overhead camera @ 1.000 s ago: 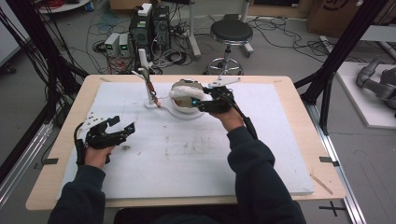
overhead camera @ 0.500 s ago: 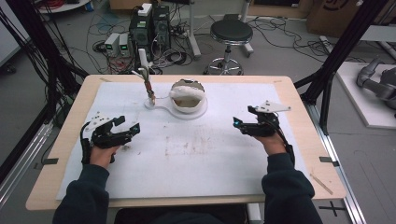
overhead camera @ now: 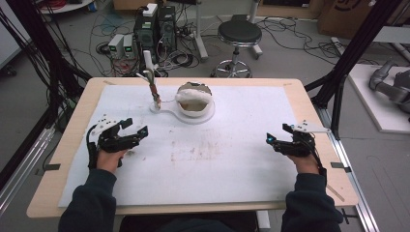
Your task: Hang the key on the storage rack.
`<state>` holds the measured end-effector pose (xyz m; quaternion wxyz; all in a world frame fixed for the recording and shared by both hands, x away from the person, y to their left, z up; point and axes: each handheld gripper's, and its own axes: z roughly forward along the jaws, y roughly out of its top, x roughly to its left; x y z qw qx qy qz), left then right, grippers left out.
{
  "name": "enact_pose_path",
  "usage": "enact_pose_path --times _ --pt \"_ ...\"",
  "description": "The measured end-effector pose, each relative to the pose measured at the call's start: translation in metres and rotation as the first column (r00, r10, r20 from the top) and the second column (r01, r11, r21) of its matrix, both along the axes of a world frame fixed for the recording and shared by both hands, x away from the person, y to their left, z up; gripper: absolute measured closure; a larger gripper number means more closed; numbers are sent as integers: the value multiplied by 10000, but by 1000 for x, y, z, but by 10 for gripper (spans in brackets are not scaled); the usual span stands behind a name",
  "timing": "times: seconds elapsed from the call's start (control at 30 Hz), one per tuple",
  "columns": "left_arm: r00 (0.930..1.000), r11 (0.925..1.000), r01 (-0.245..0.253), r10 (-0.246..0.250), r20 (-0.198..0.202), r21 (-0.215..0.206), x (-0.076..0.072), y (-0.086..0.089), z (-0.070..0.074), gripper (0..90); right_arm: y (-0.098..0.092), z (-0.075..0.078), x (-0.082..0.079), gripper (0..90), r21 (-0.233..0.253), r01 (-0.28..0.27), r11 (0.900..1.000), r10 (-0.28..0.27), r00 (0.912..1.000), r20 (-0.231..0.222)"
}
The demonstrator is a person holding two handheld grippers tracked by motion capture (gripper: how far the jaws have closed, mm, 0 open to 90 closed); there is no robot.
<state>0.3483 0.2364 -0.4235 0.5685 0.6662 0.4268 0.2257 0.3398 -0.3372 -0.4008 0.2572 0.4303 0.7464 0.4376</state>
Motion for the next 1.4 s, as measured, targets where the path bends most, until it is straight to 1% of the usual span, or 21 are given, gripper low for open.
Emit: enact_pose_path --times 0.1,0.2,0.47,0.57,0.87,1.13,1.4 --pt "10000 10000 13 -13 22 -7 0 1 1 211 -6 1 -2 218 49 229 9997 -229 9997 57" --pt "10000 10000 25 -25 40 -23 -1 1 1 211 -9 -1 -2 218 54 415 9991 -415 9991 -15" --pt "9999 9998 166 -167 37 100 -3 -1 2 211 -11 -1 -2 218 88 511 9987 -510 9987 -52" --pt "9997 9997 223 -224 45 124 -3 -2 2 211 -10 -2 -1 218 118 508 9986 -507 9987 -53" --pt "9996 9996 274 -275 47 103 -4 -2 2 211 -7 -3 0 218 7 384 9993 -384 9992 -109" --pt "9997 9997 249 -249 38 74 -3 -2 2 211 -6 -5 1 218 -29 324 9995 -324 9994 -142" --pt "9997 9996 261 -261 5 121 -3 -3 1 211 -6 -6 3 217 20 322 9995 -322 9994 -129"
